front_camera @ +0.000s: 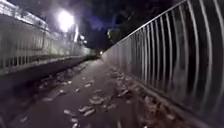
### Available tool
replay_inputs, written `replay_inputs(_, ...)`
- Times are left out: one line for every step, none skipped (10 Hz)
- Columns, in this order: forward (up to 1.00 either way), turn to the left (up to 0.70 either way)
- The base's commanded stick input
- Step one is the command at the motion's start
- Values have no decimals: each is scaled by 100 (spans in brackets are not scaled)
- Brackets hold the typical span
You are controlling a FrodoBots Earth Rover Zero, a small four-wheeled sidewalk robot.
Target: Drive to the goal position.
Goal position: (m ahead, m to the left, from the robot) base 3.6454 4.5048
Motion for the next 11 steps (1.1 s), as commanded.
replay_inputs(30,76)
replay_inputs(30,76)
replay_inputs(30,76)
replay_inputs(30,76)
replay_inputs(30,76)
replay_inputs(30,72)
replay_inputs(30,62)
replay_inputs(30,21)
replay_inputs(30,1)
replay_inputs(30,1)
replay_inputs(30,1)
